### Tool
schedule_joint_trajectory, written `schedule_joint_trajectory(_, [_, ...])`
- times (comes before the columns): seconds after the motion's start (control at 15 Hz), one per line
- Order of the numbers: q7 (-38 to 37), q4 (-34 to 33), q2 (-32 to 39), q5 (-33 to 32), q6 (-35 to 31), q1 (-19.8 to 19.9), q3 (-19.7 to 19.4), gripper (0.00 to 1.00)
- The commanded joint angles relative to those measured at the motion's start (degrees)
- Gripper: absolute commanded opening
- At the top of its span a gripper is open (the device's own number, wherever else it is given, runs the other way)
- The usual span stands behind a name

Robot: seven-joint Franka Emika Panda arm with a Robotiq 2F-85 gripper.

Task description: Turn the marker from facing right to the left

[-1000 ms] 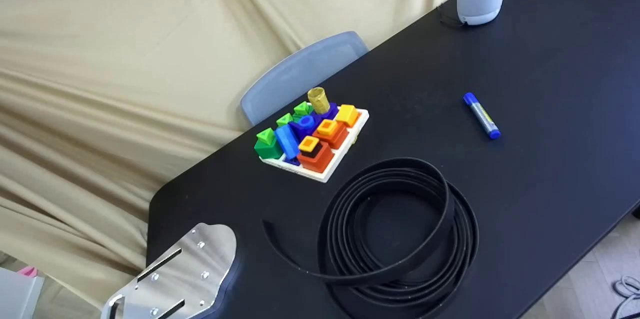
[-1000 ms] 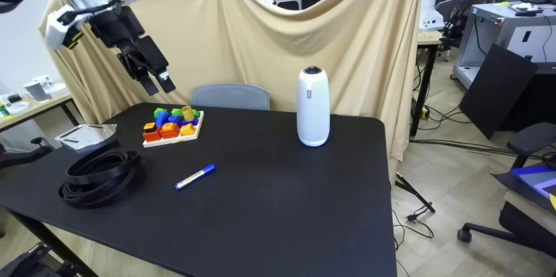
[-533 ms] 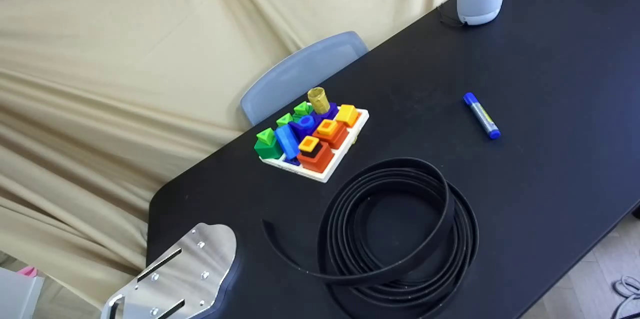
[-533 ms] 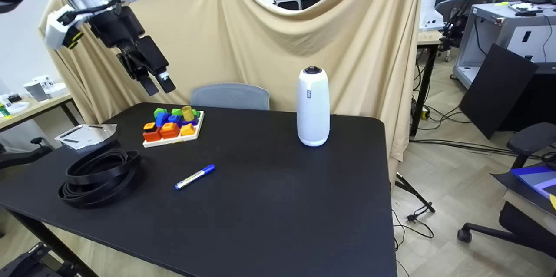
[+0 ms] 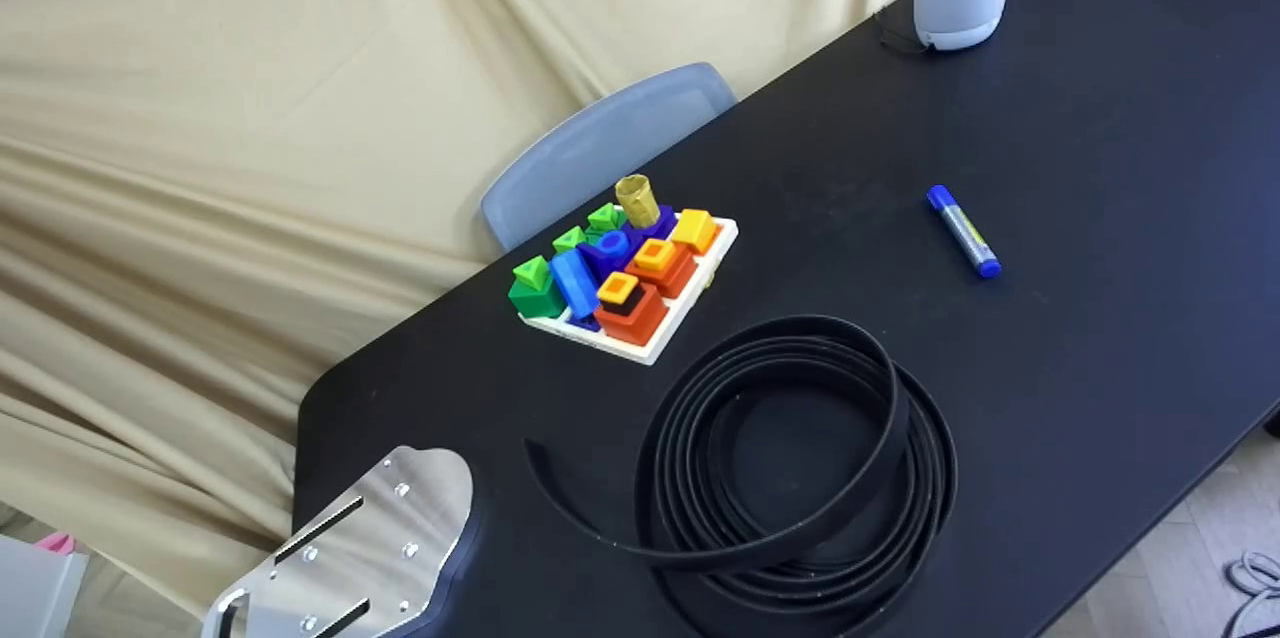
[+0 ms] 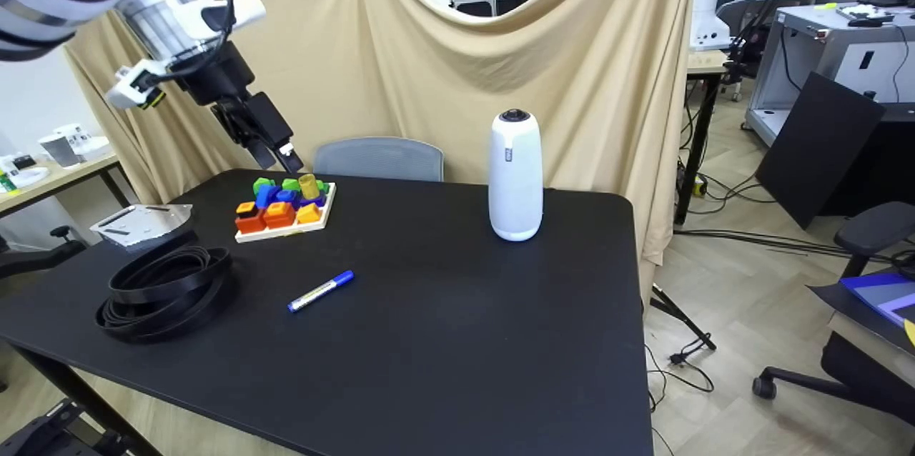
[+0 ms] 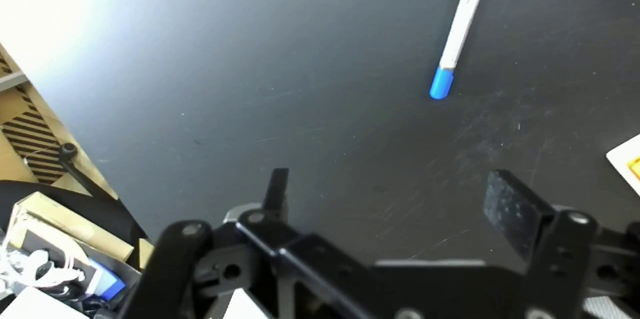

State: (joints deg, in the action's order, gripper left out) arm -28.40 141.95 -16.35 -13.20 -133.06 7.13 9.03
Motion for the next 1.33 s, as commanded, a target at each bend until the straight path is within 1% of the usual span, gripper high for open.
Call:
schedule_joint_trajectory(0.0, [-0.98,2.86,4.23,4.73,-9.42,-1.61,-2.43,1.0])
schedule_joint_trajectory(0.2, [5.11,4.96,9.21,14.91,-17.34,-4.0,-4.65,1.0])
schedule_joint_trajectory(0.33, [11.61,5.67,12.49,22.44,-21.15,-5.95,-5.8,1.0])
schedule_joint_trajectory(0.47, [18.82,5.73,15.66,30.56,-22.92,-7.48,-6.31,1.0])
schedule_joint_trajectory(0.53, [20.82,5.53,16.9,33.04,-22.45,-7.63,-6.26,1.0])
schedule_joint_trajectory(0.6, [17.2,5.77,14.98,28.83,-21.58,-7.14,-6.12,1.0])
schedule_joint_trajectory(0.73, [18.16,5.73,16.4,29.33,-21.99,-7.33,-6.15,1.0])
schedule_joint_trajectory(0.93, [18.15,5.71,15.97,29.26,-22.02,-7.33,-6.24,1.0])
schedule_joint_trajectory(1.0, [16.02,5.72,16.61,28.29,-23.48,-7.2,-6.36,1.0])
schedule_joint_trajectory(1.27, [16.66,4.77,21.4,33.09,-26.01,-7.15,-6.65,1.0])
